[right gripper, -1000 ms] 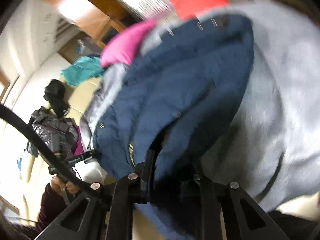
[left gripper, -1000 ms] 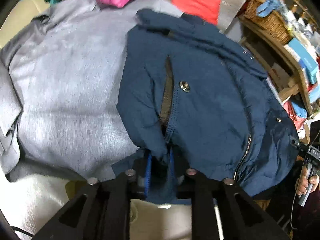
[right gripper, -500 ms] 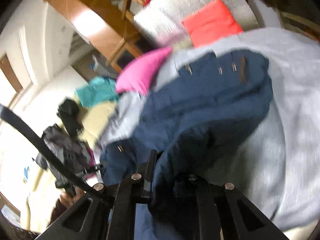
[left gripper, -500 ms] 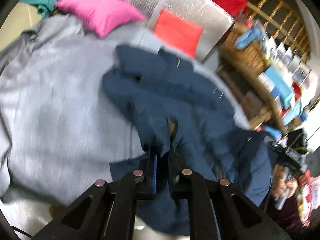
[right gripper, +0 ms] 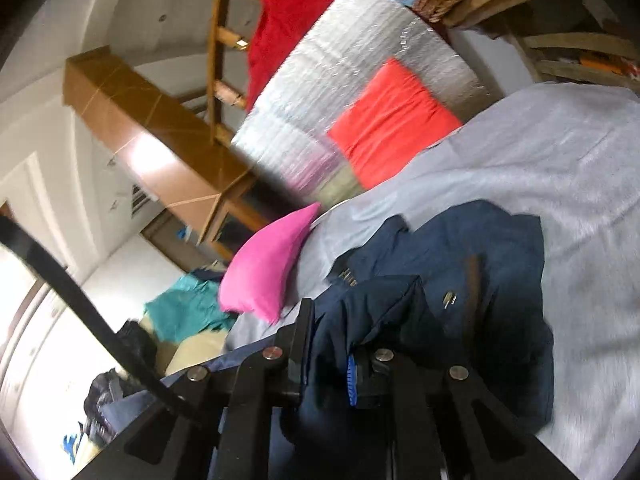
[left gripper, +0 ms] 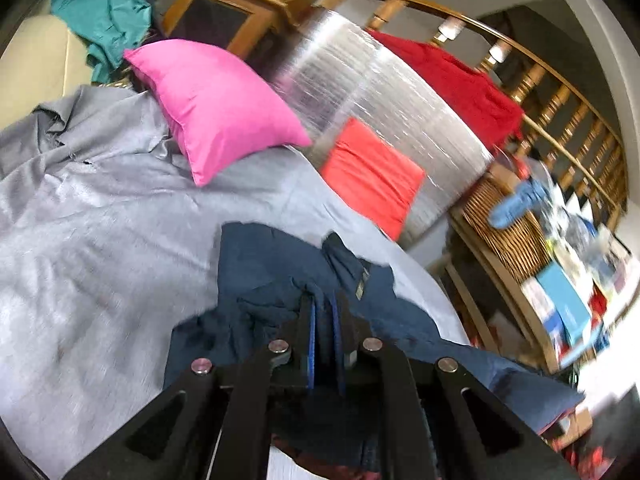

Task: Fold large clothes
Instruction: 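Lay the lifted hem down onto the jacket body and open both tools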

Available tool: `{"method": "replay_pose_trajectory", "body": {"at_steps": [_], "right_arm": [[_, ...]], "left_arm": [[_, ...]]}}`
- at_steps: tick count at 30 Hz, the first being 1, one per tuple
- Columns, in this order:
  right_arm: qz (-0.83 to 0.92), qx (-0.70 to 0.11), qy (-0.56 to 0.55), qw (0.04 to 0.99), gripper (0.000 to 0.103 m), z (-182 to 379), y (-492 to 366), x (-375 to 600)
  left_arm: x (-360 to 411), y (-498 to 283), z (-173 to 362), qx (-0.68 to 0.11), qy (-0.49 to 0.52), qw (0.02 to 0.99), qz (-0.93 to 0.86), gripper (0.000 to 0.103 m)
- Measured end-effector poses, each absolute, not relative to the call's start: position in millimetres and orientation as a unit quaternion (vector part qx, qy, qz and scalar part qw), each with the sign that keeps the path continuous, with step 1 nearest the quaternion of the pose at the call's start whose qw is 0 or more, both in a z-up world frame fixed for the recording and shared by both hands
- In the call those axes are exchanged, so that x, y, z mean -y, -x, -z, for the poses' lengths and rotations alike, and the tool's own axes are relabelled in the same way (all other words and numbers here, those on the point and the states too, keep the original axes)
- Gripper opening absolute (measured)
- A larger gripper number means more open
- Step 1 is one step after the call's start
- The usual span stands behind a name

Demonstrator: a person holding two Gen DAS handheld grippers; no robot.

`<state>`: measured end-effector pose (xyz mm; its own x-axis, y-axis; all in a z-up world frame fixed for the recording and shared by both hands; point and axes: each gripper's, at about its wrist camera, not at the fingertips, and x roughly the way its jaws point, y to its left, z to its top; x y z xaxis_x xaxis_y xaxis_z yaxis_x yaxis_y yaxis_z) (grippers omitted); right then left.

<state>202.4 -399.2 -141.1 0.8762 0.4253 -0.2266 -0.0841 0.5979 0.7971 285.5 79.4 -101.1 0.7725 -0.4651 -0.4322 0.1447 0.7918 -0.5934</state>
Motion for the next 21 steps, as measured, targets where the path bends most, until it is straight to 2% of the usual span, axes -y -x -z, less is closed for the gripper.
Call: {"method": "replay_pose_trajectory", "body": {"at_steps": [6,16,19,21], "right_arm": [[-0.126,-0.200,-0.463,0.854,0.014,159.3,-260.9,418.7],[-0.104,-0.236,-0.488,0.834,0.015,194.7,-347.0,436.9],[-0.100,-0.256,-0.522,0.807,0.017,212.8,-367.3,447.3],[-0.111,-0.265,-0.560,0.777,0.024,224.3,-378.0,457.0]], "left_arm": [[-79.5,-340.5,119.7,-0.293,0.302,0.896,0.140,0.007],[-58.9,-425.1,148.0,-0.344,0.283,0.888,0.114,0.008],[-52.7,-444.3,157.3,-0.356,0.279,0.885,0.111,0.009],[-52.0,-452.9,162.5,-0.364,0.281,0.880,0.115,0.015]]}}
